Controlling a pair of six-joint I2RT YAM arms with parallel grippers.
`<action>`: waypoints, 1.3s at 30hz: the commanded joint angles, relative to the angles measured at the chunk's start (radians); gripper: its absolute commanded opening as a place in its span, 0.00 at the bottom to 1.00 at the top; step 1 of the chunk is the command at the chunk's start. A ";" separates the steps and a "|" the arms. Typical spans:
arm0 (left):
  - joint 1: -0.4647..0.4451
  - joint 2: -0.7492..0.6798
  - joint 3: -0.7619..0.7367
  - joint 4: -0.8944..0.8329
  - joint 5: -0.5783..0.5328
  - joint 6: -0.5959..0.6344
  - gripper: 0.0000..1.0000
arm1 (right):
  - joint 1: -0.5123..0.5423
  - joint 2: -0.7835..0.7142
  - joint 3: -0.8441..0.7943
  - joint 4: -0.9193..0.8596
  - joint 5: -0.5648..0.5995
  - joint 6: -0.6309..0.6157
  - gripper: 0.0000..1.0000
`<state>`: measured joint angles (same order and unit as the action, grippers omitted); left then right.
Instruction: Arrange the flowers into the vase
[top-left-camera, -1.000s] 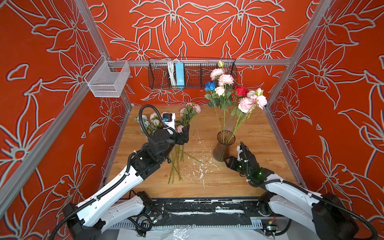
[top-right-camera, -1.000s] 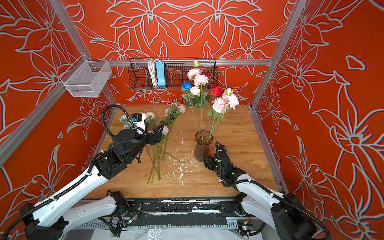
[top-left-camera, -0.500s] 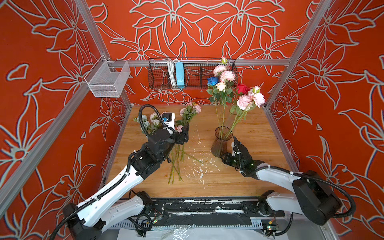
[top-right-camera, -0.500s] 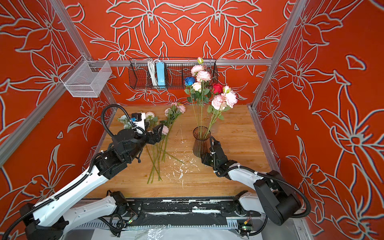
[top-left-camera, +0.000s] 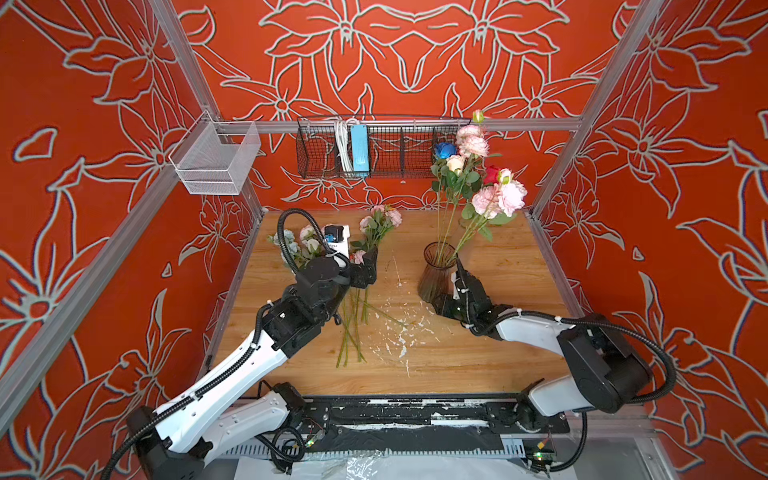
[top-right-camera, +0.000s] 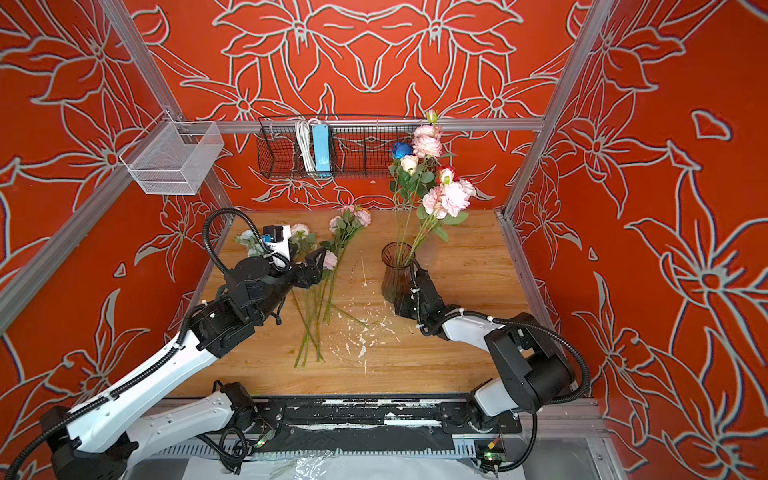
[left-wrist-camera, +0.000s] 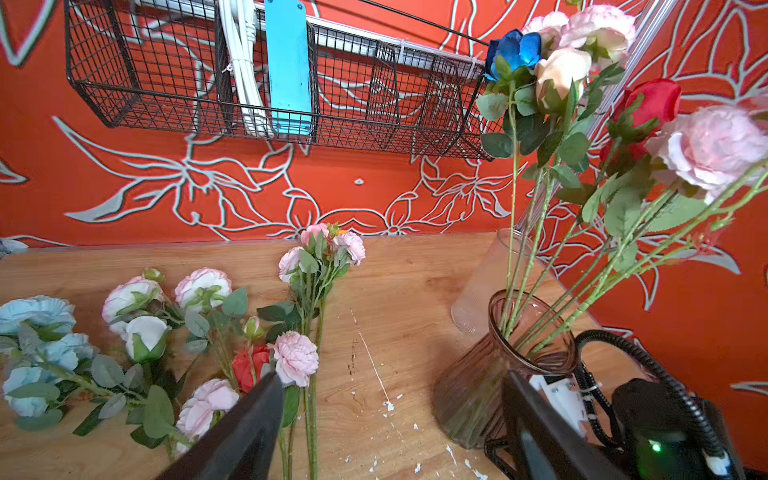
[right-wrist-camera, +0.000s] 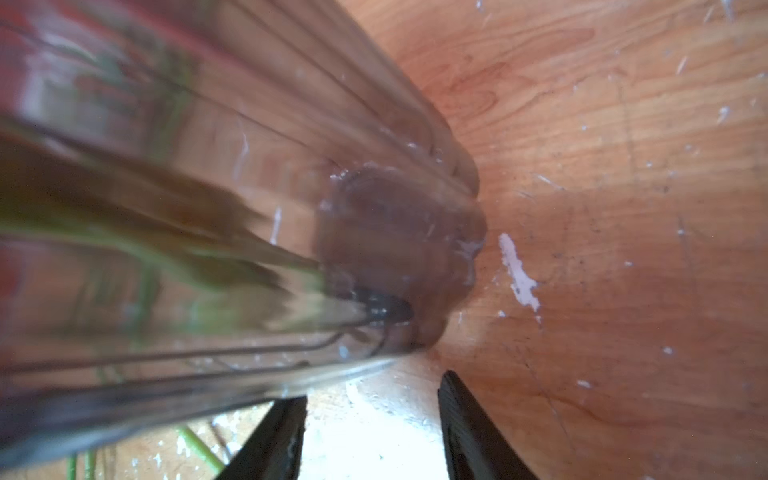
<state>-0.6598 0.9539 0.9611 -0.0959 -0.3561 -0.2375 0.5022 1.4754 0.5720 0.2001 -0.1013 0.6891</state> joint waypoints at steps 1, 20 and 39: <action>0.009 -0.002 -0.004 0.019 0.005 -0.015 0.82 | -0.009 0.005 0.010 0.010 -0.023 -0.018 0.54; 0.015 -0.004 -0.002 0.015 0.021 -0.031 0.82 | -0.023 0.016 -0.258 0.481 0.003 0.355 0.44; 0.039 0.009 -0.002 0.017 0.022 -0.040 0.83 | -0.024 0.142 -0.132 0.430 0.121 0.293 0.45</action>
<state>-0.6350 0.9562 0.9611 -0.0959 -0.3378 -0.2592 0.4828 1.5883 0.4103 0.6724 -0.0303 1.0023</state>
